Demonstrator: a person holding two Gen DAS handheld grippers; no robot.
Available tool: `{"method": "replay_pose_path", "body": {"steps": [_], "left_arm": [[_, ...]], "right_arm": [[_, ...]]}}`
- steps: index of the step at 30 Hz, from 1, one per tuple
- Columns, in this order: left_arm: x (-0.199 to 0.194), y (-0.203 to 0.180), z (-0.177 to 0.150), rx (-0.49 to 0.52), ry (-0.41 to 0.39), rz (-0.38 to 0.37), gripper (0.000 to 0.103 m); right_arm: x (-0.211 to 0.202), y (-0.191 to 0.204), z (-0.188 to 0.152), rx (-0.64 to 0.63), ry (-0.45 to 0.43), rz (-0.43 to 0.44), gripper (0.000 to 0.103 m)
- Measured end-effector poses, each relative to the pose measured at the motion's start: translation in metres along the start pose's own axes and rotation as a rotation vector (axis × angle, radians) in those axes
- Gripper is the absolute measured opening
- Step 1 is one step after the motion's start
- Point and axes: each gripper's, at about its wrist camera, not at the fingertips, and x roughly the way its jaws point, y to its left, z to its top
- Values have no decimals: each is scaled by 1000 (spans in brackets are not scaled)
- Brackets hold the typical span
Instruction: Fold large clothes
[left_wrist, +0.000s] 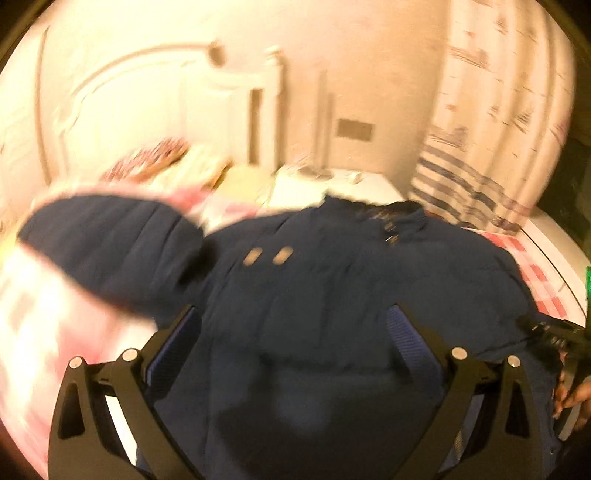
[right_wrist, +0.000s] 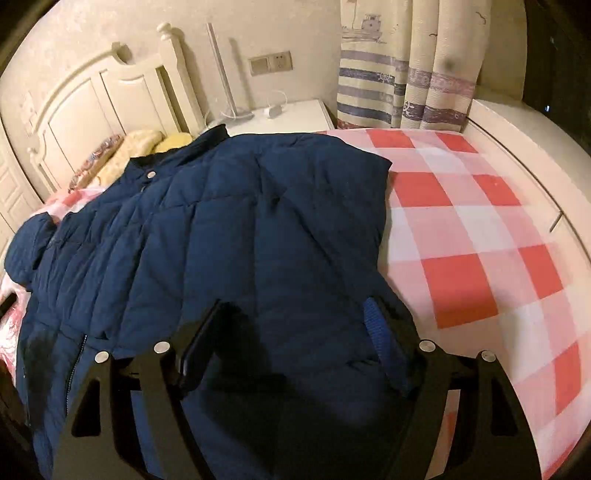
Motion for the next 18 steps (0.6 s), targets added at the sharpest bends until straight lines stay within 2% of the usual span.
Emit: {"method": "replay_pose_path", "body": {"steps": [3,5,8,10,14,16,18], "left_arm": [[27,-22,19,90,61,-21,101],[63,-27,22,127,155,-3,101],[123,-14,4,108,324,56,101],[126,-6,-4,103,270,15,101],[123,-3,-11,109,252,35,101],[125,-5,-10,108,253,37,101],[125,-6,-10,106,252,50,101]], "right_arm": [[1,3,3,-10,-8,-12,73],[1,5,5,-8,-9,-9,73],[-2,7,1,-3,-11,-3,73],[-4,8,-2,-4,-12,-2,73],[-5,9,-2,4,-6,-4,73],[-10,13,3,22,2,-46,71],[-22,25,17,13,-50,-48,71]]}}
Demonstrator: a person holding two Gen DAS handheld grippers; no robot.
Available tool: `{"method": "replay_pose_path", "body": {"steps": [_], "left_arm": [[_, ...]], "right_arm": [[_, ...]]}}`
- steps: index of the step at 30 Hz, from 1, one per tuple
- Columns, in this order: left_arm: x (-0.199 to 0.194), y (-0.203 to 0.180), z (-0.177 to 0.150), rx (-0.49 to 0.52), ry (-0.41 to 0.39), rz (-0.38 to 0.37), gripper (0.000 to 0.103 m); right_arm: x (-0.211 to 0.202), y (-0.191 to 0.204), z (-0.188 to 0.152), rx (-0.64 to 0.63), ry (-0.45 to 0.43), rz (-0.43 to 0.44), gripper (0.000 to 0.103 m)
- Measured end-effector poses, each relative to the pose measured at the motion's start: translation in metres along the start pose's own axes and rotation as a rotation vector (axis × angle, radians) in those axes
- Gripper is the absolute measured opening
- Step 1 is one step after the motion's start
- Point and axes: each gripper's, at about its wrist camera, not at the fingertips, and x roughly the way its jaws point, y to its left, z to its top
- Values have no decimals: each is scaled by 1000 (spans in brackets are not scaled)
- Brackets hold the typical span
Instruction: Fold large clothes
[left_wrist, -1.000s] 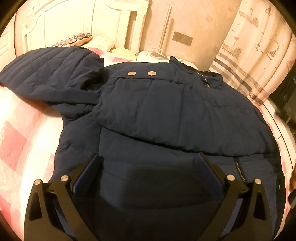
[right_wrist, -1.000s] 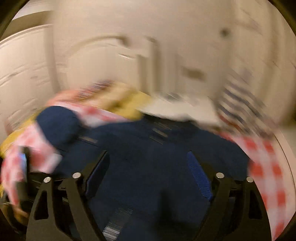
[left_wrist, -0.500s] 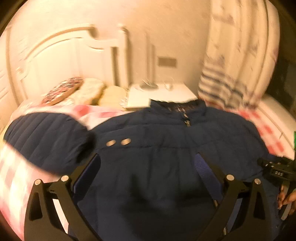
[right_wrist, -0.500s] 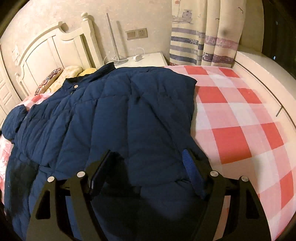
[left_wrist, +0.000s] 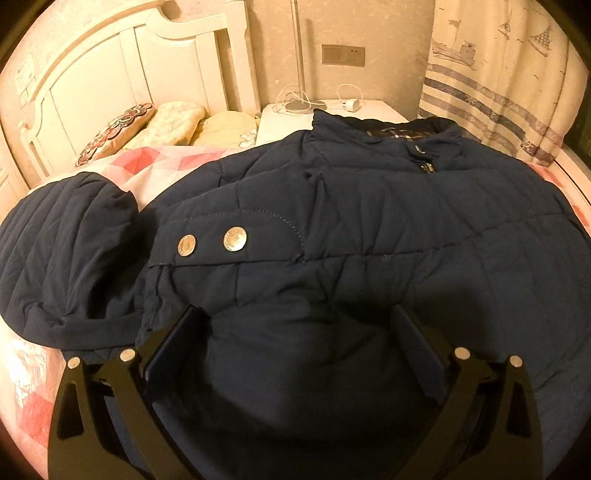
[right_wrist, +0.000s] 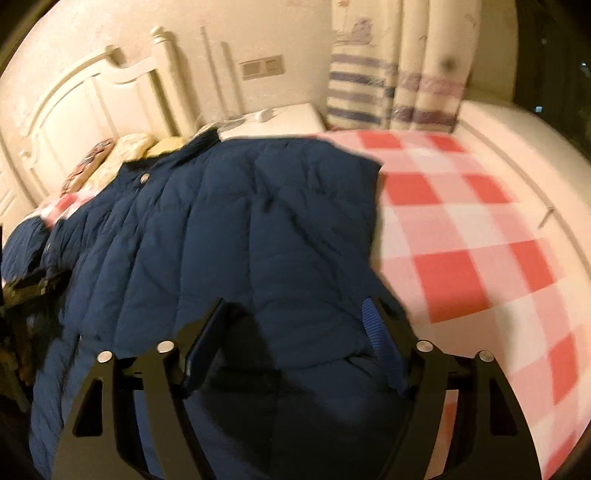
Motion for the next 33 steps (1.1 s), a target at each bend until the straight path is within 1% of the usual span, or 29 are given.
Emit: {"method": "replay_pose_path", "body": {"steps": [1,3,5,6,7,9,10,11,12,14,15,16,17,18,19,20,21,22,23,24,25,26,27,28,29,30,31,32,33], "left_arm": [[1,-1,1,2,1,9,101],[0,-5,0,-2,3,6,101],[-2,-3,-1,-5,2,2,101],[-2,-4,-1,-5,2,2,101],[-2,-4,0,-5,3,2,101],[-2,-3,-1,-7,3,0,101],[-2,-4,-1,-7,2,-1,101],[-2,-4,-1,-7,2,-1,101],[-2,-4,-1,-7,3,-1,101],[-2,-4,-1,-8,3,-2,101],[-2,-3,-1,-10,4,-3,101],[-2,-3,-1,-12,4,-4,101],[-2,-3,-1,-12,3,-4,101],[-2,-3,-1,-13,3,-5,101],[-2,-3,-2,-15,2,-7,101],[-3,-3,-2,-15,1,-8,101],[-3,-2,-2,-16,0,-9,101],[-4,-2,-2,-17,-3,-9,101],[-5,-1,-2,-23,-8,-13,101],[-10,4,-2,-44,-29,-24,101],[-20,14,-5,-91,-76,-46,98],[-33,28,-8,-149,-129,-80,96],[-45,43,-11,-212,-172,-130,96],[-58,63,-15,-293,-209,-192,96],[-67,81,-17,-358,-228,-225,97],[-74,100,-20,-421,-245,-243,97],[-84,129,-25,-507,-274,-240,97],[-90,150,-28,-564,-298,-222,97],[-96,175,-33,-627,-329,-194,97]], "right_arm": [[-6,10,9,-22,-42,10,71],[-8,29,25,-78,-92,6,71],[5,51,43,-127,-83,1,71],[17,59,50,-139,-65,-6,71],[35,67,57,-154,-38,-32,71],[71,73,61,-165,37,-68,73],[92,72,57,-161,104,-75,84],[105,67,52,-135,137,-59,85],[103,63,53,-112,123,-47,85],[96,64,55,-90,151,-62,85],[85,64,55,-66,127,-69,85],[74,65,54,-51,91,-53,86],[58,68,50,-48,35,-4,86],[51,72,45,-58,22,14,87],[50,80,34,-98,48,35,87],[56,87,24,-146,100,43,87],[66,96,12,-228,145,21,87],[61,100,5,-272,99,1,87],[58,99,5,-257,110,-3,87],[54,97,7,-221,134,-19,87],[41,95,9,-171,120,-35,87],[29,95,8,-152,79,-18,87],[18,97,5,-157,40,0,87],[11,102,-1,-196,18,-9,87],[14,106,-9,-247,37,-34,87],[22,110,-18,-296,72,-57,87],[30,112,-27,-327,93,-69,87],[34,102,-30,-298,77,-31,88],[34,96,-28,-263,86,-7,89]]}}
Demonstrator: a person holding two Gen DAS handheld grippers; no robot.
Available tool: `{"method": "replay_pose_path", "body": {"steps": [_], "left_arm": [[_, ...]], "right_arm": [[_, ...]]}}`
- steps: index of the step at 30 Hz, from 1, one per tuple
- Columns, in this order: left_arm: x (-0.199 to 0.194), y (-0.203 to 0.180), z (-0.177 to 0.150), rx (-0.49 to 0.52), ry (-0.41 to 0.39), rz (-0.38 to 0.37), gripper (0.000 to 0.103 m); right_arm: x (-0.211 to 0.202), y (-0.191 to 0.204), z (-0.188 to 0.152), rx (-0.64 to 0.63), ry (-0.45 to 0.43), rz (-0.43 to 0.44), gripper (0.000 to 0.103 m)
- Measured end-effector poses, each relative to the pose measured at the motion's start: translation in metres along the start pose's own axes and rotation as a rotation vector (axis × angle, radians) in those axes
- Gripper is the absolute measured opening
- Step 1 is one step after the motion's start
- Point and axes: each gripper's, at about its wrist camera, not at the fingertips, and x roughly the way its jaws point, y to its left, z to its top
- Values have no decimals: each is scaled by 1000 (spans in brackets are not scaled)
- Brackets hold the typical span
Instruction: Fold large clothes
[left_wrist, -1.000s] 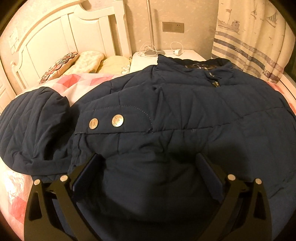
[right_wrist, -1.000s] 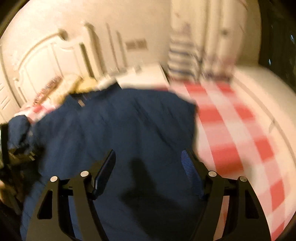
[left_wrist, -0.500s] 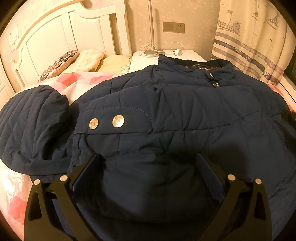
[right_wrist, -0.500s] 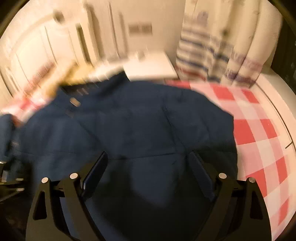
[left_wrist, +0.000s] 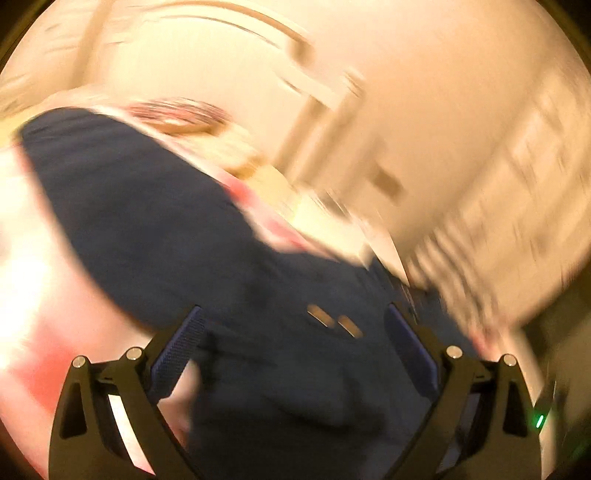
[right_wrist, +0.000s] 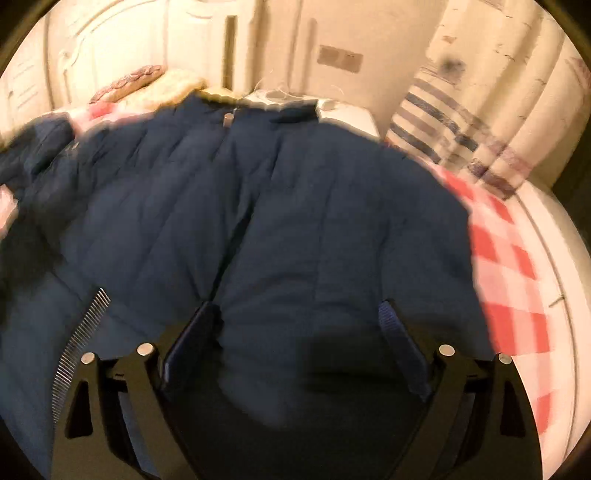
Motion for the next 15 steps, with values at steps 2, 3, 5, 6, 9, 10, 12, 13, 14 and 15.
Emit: {"method": "replay_pose_path", "body": {"steps": [2,3,5,6,9,10,12,13,14,15], "left_arm": [[-12,41,23,-93,-61,61,97],[-15,67,36,-156,-72,101,97],[-16,115,55,-285,-78,152,97],[-15,135,62,-342,-76,166,97],[-1,183,90,-442,-55,177,97],[7,189,101,-430,-38,190,97],[19,196,119,-410,-1,203,95],[23,196,124,-410,2,199,89],[26,196,128,-416,6,158,42],[31,190,130,-427,33,136,9]], "right_arm": [[5,-7,0,30,21,24,96],[7,-7,1,30,24,24,96],[6,-3,-1,23,21,13,96],[6,-2,-1,22,18,10,96],[6,-2,0,26,17,13,96],[6,-2,0,26,16,13,96],[3,2,-2,27,16,13,96],[3,2,0,32,13,6,96],[3,2,0,32,13,6,96],[3,1,0,32,12,7,96]]}}
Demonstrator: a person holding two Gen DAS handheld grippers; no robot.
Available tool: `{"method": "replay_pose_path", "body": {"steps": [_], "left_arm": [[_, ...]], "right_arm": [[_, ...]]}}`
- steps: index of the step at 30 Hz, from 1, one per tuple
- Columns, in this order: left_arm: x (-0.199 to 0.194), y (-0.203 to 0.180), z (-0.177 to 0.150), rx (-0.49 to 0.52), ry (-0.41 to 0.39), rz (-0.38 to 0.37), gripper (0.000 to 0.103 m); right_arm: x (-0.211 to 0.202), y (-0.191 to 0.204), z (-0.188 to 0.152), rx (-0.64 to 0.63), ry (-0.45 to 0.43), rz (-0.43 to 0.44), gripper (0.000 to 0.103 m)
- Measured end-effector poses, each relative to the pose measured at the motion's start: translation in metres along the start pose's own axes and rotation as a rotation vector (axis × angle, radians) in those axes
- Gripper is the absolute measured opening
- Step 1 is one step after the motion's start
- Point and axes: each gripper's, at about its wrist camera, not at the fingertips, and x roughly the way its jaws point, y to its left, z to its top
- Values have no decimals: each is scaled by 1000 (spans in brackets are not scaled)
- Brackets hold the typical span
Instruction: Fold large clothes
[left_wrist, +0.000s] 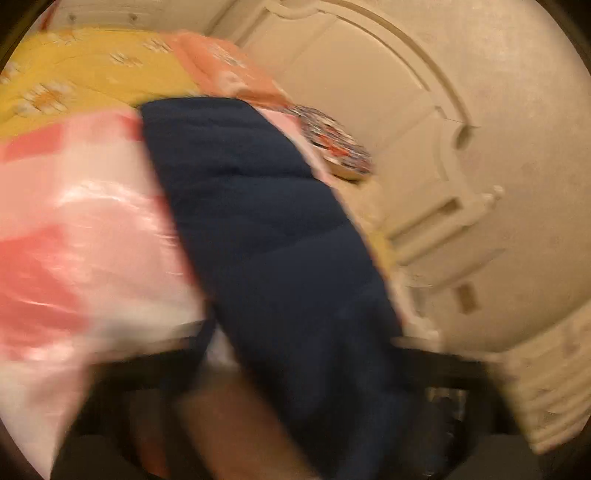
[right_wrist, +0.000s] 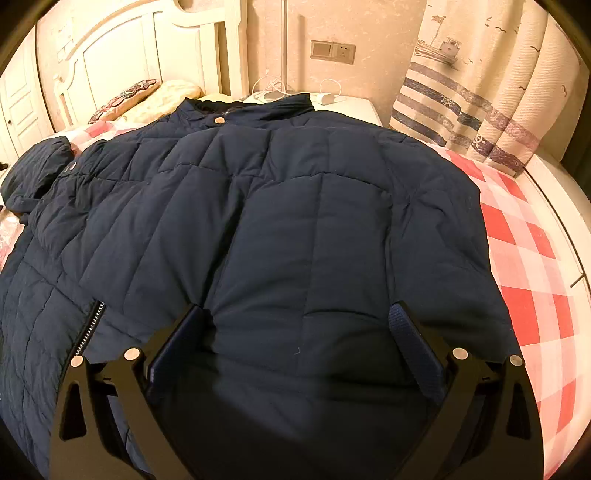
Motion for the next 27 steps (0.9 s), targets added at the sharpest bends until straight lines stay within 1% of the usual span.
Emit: {"method": "replay_pose_path", "body": {"steps": [1,2,3,4,5,7,8,9,10,11,12,13,14,15,16,17,18,19,21,22,23,24,25,26,27], "left_arm": [[-1,-16,-6,27,0,9,9],[-10,-30,-14,83,-35,-7,8],[-20,-52,-24,165,-72,-33,7],[-34,-88,-45,292,-100,-87,6],[-41,-113,-63,374,-100,-139,5],[-60,-173,-119,572,-78,-275,5],[-67,-197,-149,659,-57,-337,5],[-73,-215,-179,726,-20,-397,5],[-74,-231,-207,779,32,-456,6],[-73,-245,-241,833,103,-517,6],[-69,-258,-274,885,169,-553,10],[-64,-269,-306,941,221,-552,12],[-57,-272,-329,983,252,-528,32],[-45,-275,-352,1019,307,-501,64],[-33,-274,-375,1038,373,-480,79],[-26,-268,-392,1052,401,-455,84],[-22,-261,-405,1076,392,-420,83],[-23,-257,-409,1100,375,-400,83],[-35,-252,-405,1109,341,-389,83],[-49,-250,-396,1104,324,-408,83],[-72,-246,-382,1104,294,-468,85],[-90,-247,-368,1116,251,-510,94],[-115,-236,-357,1133,180,-534,99],[-129,-226,-352,1141,118,-535,101],[-138,-219,-342,1137,60,-510,101]], "right_arm": [[0,0,0,0,0,0,96],[0,-1,0,0,-1,0,96],[0,-1,0,0,-1,1,96],[0,-1,0,0,-1,1,96],[0,-1,0,1,-1,2,96],[0,-1,0,2,-1,3,96],[0,-1,0,2,-1,2,96],[0,-1,0,2,-1,1,96],[0,-1,0,2,-2,2,96],[0,-1,0,3,-2,3,96],[0,-1,0,4,-2,3,96],[-1,-1,0,5,-3,3,96],[-1,-1,0,6,-3,4,96],[-1,0,-1,7,-3,3,96],[-1,0,0,9,-3,4,96],[-1,0,-1,11,-5,4,96],[-1,0,-1,13,-6,5,96],[-2,0,-1,15,-7,7,96],[-2,0,-1,19,-8,9,96],[-2,0,-1,21,-9,10,96],[-2,-1,-1,23,-9,13,96],[-1,0,-1,24,-9,13,96],[-1,0,-1,24,-9,12,97],[-1,0,-1,24,-9,11,97],[-1,0,-1,24,-10,11,97]]}}
